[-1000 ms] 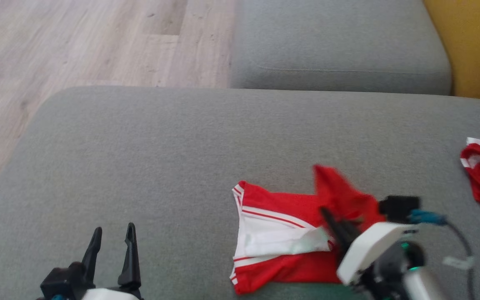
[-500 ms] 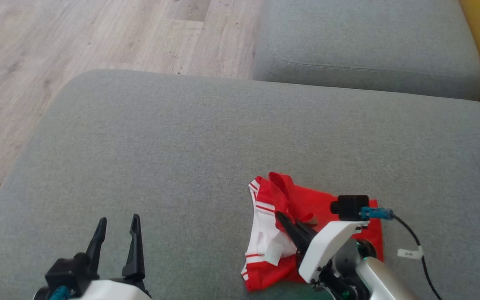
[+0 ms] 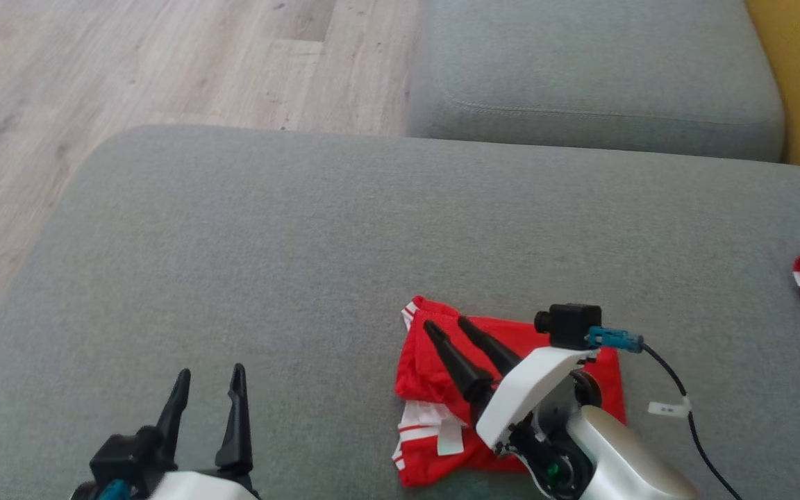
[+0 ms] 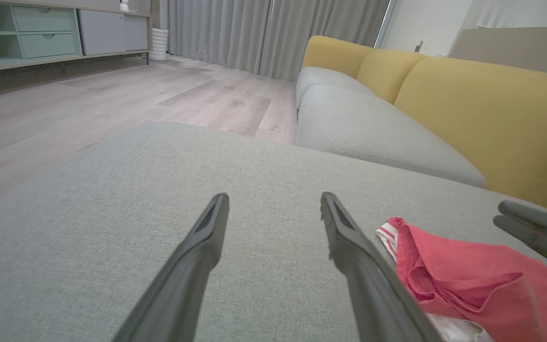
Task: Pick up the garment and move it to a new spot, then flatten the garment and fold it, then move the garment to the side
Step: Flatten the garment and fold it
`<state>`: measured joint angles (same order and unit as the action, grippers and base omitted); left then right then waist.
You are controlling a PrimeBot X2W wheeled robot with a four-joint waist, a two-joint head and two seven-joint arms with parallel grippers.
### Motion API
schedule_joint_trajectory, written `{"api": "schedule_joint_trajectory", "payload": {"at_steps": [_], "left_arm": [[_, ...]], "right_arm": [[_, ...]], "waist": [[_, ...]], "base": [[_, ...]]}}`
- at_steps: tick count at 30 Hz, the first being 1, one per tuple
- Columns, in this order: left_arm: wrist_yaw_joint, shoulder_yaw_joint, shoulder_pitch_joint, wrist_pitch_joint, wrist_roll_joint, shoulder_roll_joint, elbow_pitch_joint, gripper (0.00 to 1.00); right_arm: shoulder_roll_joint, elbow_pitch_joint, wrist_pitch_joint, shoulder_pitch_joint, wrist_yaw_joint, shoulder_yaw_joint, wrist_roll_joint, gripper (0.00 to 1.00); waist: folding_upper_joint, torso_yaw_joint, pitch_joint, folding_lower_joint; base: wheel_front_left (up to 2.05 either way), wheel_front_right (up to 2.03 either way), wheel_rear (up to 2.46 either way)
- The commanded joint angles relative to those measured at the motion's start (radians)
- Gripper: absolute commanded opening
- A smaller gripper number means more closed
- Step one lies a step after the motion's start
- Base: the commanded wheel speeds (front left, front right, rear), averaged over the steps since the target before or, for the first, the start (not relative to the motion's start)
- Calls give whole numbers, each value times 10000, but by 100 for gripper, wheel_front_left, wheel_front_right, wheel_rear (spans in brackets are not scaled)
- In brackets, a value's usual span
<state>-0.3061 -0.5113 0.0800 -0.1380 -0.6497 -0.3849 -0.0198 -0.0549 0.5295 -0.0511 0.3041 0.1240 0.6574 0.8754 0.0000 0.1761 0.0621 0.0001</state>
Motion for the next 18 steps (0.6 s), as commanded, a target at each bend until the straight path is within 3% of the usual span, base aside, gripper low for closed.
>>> {"api": "schedule_joint_trajectory", "payload": {"at_steps": [1,8,16,17,18], "left_arm": [[61,324,-635,-109,51,-36,-281,100],[78,180,-630,-132,66,45,-242,100],[117,77,-630,-158,56,74,-177,100],[122,69,-638,-157,59,67,-178,100],[126,63,-648,-154,63,57,-178,100]], "right_arm": [[46,-369,306,528,67,34,-58,100],[47,-84,1211,642,67,-1218,-1921,100],[47,-39,1235,-86,67,-3098,-4227,100],[47,-88,1203,-211,67,-3229,-4457,82],[47,-143,1182,-341,67,-3324,-4694,57]], "waist": [[0,-133,68,-1],[0,-470,182,-1],[0,-567,199,-1],[0,-556,190,-1],[0,-540,179,-1]], "base": [[0,0,0],[0,0,0],[0,0,0],[0,0,0],[0,0,0]]}}
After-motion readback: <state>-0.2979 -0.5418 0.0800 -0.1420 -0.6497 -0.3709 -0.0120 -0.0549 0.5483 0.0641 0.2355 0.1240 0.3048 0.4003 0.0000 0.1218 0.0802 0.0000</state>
